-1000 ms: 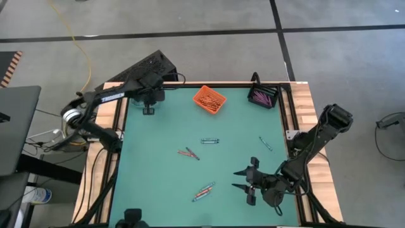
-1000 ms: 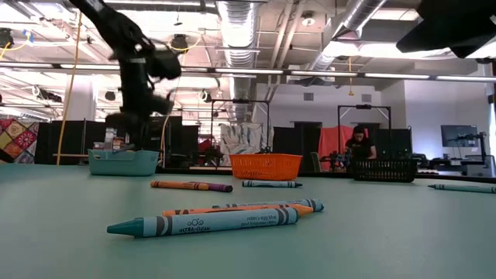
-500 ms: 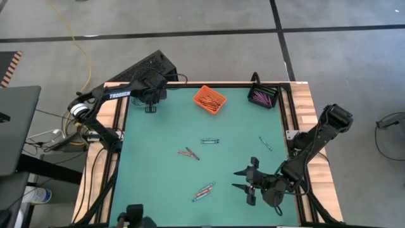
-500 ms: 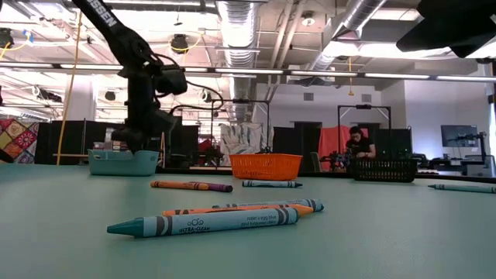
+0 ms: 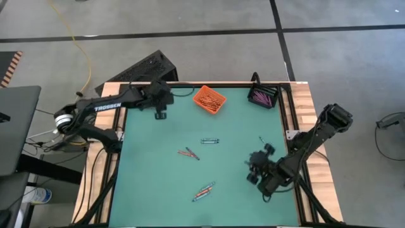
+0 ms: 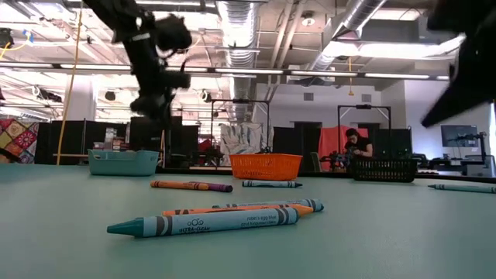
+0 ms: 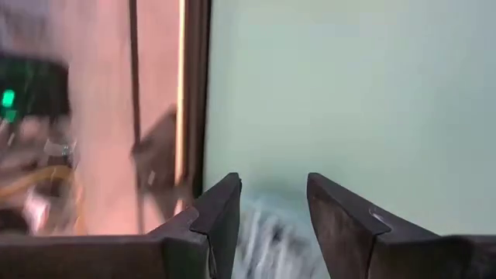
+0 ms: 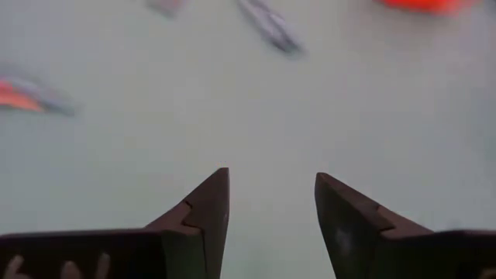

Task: Sort crayons
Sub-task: Put the blue crayon into the blue bin

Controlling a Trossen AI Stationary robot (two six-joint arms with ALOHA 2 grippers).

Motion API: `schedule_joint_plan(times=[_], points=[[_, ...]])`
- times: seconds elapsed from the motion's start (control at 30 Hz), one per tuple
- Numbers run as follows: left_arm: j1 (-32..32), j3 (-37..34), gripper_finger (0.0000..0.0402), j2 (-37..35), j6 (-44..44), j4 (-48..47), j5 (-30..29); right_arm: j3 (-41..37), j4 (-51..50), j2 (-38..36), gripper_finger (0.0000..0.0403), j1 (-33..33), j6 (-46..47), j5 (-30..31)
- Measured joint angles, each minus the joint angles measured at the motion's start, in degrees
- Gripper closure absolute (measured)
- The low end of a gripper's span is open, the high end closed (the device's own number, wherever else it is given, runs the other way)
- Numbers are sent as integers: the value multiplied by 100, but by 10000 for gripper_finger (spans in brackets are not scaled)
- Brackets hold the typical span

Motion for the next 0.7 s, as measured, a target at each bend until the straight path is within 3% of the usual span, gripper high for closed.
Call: schedule_joint_plan(times=[0.17, 0.3, 0.47, 0.7], points=[[-957, 0, 261, -402, -806, 211, 675, -3, -2234, -7, 234, -383, 1386, -458], [-1831, 4, 261, -478, -1363, 413, 936, -23, -3070, -144, 242, -742, 1467, -978], [-2953, 4, 260, -324, -1902, 716, 1164, -465, -2853, -924, 249, -1214, 854, -1346], [-4331, 4, 260, 45, -2410, 1139, 1111, -1577, -2472, -2665, 255, -1730, 711, -2007]])
